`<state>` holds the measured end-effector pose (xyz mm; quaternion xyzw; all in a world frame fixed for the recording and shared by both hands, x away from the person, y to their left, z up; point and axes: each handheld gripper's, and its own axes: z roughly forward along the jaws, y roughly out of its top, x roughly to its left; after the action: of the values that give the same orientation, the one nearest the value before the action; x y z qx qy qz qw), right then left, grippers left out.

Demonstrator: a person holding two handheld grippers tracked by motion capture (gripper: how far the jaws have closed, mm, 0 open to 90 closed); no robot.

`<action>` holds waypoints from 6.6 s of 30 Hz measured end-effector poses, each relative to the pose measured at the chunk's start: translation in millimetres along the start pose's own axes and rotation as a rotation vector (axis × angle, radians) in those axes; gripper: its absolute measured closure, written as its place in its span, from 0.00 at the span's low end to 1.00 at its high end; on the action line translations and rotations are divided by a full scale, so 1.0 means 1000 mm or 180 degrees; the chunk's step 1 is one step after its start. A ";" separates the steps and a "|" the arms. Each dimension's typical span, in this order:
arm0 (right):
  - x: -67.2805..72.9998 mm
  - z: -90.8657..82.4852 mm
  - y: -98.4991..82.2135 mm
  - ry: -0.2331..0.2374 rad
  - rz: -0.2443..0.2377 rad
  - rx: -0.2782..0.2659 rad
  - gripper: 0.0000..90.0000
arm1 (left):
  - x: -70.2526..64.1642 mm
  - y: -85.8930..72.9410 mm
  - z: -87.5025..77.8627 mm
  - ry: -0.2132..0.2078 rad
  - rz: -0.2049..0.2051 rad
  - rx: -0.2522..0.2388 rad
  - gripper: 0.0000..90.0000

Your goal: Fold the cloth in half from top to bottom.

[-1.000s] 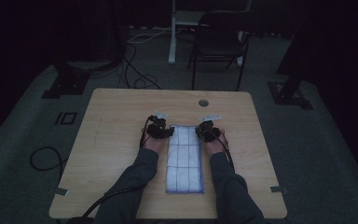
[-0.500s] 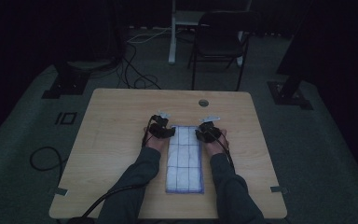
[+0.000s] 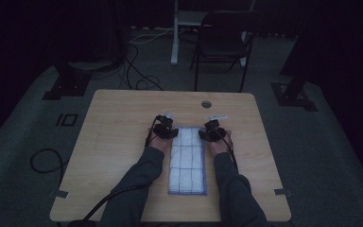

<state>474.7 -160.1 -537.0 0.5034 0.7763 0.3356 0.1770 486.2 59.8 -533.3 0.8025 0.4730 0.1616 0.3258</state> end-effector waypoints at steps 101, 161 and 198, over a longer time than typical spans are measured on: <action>0.027 -0.116 -0.010 0.0483 -0.0317 -0.0993 0.97 | -0.012 -0.014 -0.115 -0.0755 0.0036 -0.0957 0.97; 0.045 -0.125 -0.065 0.0693 -0.0268 -0.0925 0.97 | -0.031 -0.075 -0.135 -0.0983 0.0029 -0.0937 0.96; 0.048 -0.123 -0.083 0.0719 -0.0265 -0.0821 0.97 | -0.039 -0.101 -0.131 -0.1049 -0.0042 -0.0864 0.96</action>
<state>323.6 -181.0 -504.8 0.4030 0.7620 0.4792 0.1654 326.1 108.8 -503.7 0.7638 0.3924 0.0882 0.5049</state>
